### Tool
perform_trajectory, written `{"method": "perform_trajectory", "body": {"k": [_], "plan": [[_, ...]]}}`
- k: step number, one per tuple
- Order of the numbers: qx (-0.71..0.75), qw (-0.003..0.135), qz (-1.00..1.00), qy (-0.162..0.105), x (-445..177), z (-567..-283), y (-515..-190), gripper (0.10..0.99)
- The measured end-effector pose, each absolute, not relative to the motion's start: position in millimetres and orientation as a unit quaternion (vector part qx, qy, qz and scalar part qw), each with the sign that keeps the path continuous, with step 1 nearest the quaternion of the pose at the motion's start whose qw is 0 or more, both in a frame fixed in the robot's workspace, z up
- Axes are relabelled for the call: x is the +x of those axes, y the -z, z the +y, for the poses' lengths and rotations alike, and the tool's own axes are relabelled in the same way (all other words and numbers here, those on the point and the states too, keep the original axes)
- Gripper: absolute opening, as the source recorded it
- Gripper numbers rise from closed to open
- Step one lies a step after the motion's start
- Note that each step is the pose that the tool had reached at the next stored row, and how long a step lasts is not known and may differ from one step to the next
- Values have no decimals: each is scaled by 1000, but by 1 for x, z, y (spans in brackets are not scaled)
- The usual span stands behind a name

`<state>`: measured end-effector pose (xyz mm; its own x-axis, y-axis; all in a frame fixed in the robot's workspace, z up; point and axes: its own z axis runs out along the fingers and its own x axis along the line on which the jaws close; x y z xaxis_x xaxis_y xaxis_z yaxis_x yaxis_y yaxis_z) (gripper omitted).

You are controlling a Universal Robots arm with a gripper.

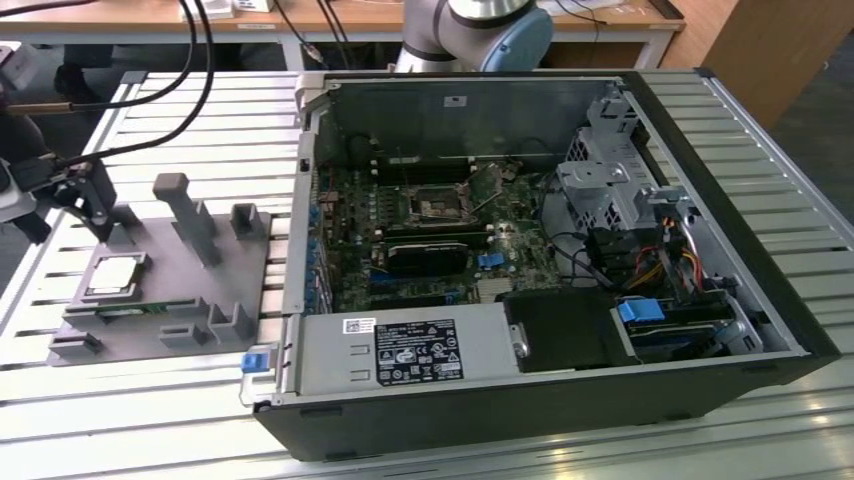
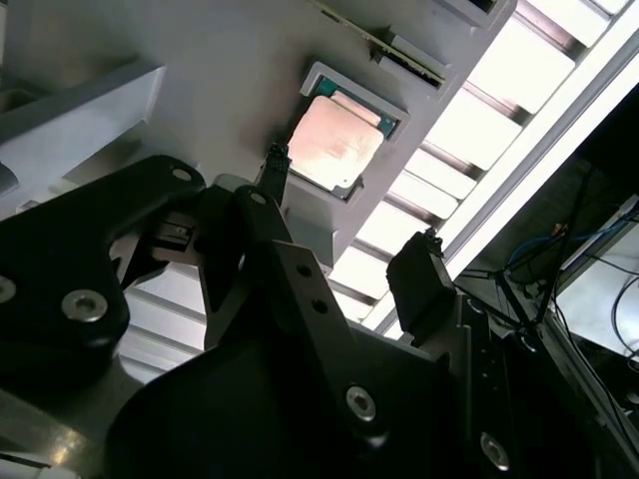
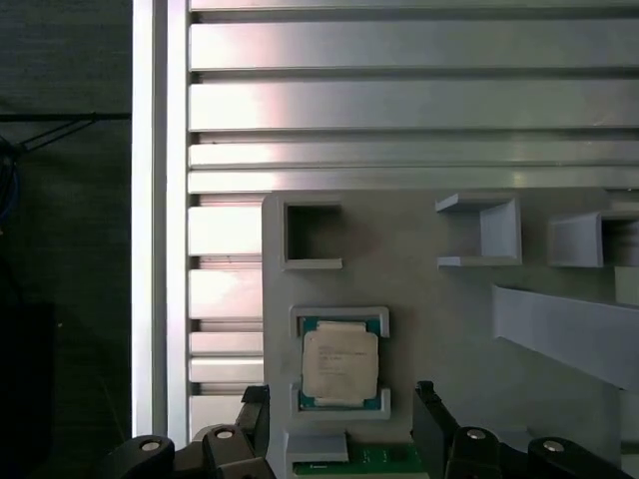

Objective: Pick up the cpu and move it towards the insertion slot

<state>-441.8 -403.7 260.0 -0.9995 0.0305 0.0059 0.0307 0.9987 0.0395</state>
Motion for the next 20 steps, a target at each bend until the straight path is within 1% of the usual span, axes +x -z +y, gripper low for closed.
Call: {"method": "perform_trajectory", "body": {"k": [20], "plan": [[-15,3,-1000,19,-442,-404,-250,675]]}}
